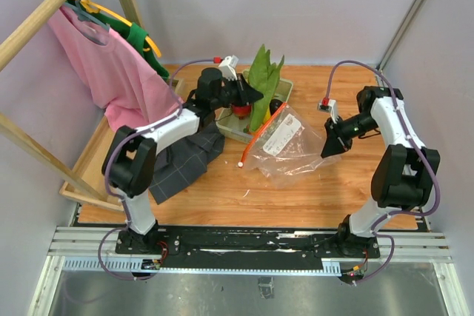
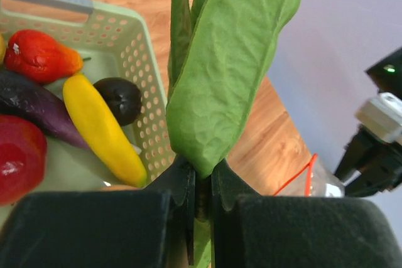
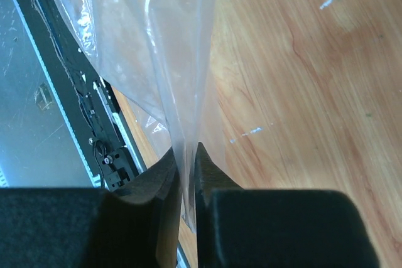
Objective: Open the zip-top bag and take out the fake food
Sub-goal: Place the fake vegetable in the bin.
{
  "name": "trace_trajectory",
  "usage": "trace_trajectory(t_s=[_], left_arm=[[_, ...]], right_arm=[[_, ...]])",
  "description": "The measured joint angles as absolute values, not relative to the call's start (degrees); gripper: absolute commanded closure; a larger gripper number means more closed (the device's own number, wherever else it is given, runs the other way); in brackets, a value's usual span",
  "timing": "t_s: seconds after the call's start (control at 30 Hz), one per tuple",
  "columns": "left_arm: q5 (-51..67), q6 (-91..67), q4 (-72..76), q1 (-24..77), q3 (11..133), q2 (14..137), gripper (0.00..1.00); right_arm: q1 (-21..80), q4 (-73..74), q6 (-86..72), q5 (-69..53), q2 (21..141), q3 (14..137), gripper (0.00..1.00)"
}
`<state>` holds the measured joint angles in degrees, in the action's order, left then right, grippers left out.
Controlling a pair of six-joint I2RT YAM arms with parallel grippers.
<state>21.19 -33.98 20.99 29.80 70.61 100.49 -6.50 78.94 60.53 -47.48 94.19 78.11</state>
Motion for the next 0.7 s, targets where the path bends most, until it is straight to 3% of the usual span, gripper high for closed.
trace_trajectory(t_s=[0.23, 0.37, 0.5, 0.7], left_arm=[[21.76, -34.96, 13.02, 29.74, 82.26, 112.95, 0.93], [20.14, -34.52, 7.16, 29.74, 87.33, 117.1, 0.79], [17.3, -32.99, 2.48, 29.74, 91.24, 119.37, 0.47], [13.08, -31.07, -0.6, 29.74, 93.21, 119.04, 0.34]], right_arm=[[-8.84, 77.78, 59.81, -46.87, 94.19, 77.82, 0.87], [-8.82, 77.34, 59.57, -46.7, 94.19, 77.21, 0.87], [-8.82, 76.62, 59.09, -46.28, 94.19, 77.14, 0.86], [-8.82, 76.31, 58.76, -45.8, 94.19, 77.08, 0.86]])
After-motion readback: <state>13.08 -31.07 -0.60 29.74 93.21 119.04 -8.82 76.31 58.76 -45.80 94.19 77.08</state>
